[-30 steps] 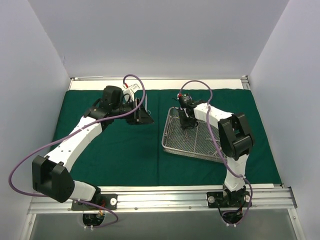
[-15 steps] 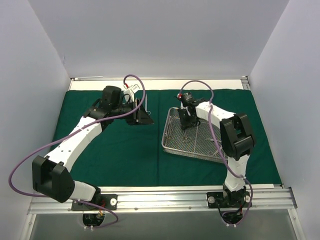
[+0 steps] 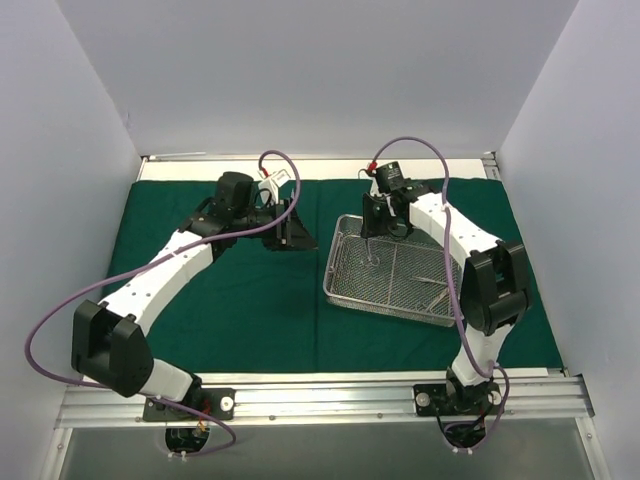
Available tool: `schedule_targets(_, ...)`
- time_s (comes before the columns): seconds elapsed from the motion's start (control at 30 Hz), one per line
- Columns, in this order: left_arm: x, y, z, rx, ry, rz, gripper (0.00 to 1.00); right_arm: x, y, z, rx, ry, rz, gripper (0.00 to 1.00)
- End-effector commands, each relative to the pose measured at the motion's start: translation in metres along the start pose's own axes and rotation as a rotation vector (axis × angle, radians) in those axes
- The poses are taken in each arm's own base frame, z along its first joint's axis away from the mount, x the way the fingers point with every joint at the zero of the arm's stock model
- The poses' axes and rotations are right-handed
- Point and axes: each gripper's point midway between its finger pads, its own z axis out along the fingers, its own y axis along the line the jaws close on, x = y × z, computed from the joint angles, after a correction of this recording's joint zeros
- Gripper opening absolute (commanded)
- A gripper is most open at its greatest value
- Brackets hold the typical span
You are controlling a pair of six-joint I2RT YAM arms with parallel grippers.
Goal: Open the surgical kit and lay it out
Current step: Pick up the medical item from the container.
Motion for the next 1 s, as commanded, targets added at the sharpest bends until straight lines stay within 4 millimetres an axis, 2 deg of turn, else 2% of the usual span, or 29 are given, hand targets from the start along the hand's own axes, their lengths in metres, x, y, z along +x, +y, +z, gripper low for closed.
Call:
schedule_targets(0.0, -0.018, -0.029, 0.013, 0.111, -0.059, 0.027, 0.54, -0.032, 0.028, -0.046, -0.071, -0.105, 0.069, 0.0)
schedule_targets(0.17, -0.023, -0.039, 0.031, 0.131, -0.076, 0.025, 0.54, -0.058, 0.063, -0.078, -0.138, -0.194, 0.1, 0.0)
schedule_targets(0.27, -0.024, -0.031, 0.037, 0.079, -0.087, 0.006, 0.54, -0.066, 0.082, -0.09, -0.169, -0.224, 0.112, 0.0)
schedule_targets(0.37, -0.022, -0.02, 0.038, 0.008, -0.082, 0.001, 0.53, -0.066, 0.094, -0.096, -0.185, -0.233, 0.122, 0.0)
schedule_targets(0.5, -0.021, -0.017, 0.038, -0.011, -0.083, 0.014, 0.53, -0.062, 0.113, -0.1, -0.21, -0.234, 0.111, 0.0)
schedule_targets(0.87, -0.018, -0.008, 0.04, -0.042, -0.069, 0.012, 0.52, -0.06, 0.136, -0.106, -0.252, -0.236, 0.107, 0.0)
schedule_targets(0.97, -0.017, -0.009, 0.041, -0.033, -0.068, 0.009, 0.46, -0.058, 0.137, -0.105, -0.253, -0.23, 0.107, 0.0)
